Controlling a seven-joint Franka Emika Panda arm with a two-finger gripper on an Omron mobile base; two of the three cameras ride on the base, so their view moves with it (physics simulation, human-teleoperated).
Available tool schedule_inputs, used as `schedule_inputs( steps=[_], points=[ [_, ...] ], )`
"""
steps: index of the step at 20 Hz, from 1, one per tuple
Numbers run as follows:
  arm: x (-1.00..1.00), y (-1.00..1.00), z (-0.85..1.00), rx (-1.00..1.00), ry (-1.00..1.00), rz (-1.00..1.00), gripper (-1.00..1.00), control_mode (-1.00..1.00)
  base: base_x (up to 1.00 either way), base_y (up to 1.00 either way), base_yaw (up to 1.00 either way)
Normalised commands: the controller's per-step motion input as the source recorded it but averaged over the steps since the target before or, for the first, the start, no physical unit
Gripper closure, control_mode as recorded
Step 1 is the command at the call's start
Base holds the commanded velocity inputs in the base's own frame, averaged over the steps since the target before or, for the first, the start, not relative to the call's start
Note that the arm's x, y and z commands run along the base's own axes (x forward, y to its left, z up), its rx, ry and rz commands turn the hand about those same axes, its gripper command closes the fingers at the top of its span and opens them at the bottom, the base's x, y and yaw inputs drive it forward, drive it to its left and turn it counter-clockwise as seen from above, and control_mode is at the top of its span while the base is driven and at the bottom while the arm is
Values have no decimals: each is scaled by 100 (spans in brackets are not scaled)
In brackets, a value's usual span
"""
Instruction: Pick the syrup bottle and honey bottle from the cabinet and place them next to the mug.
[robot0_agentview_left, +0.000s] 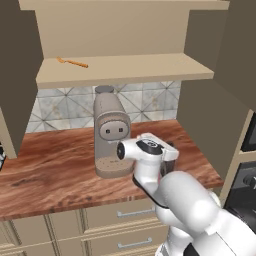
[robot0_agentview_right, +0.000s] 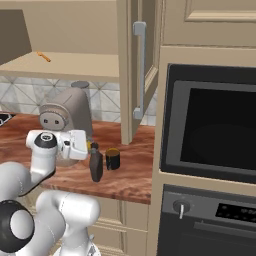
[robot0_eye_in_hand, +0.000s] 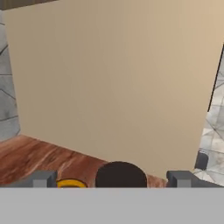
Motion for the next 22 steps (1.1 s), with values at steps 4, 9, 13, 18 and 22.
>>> schedule_inputs(
  steps=[4, 9, 13, 18, 22],
  points=[
    [-15, 0, 71, 0, 0, 0, -100, -100, 0, 0, 0],
    [-3, -7, 63, 0, 7, 9, -100, -100, 0, 0, 0],
    [0, -29, 54, 0, 18, 25, -100, -100, 0, 0, 0],
    [-23, -26, 21, 0, 15, 28, -100, -100, 0, 0, 0],
    [-53, -11, 16, 0, 13, 32, -100, -100, 0, 0, 0]
  ],
)
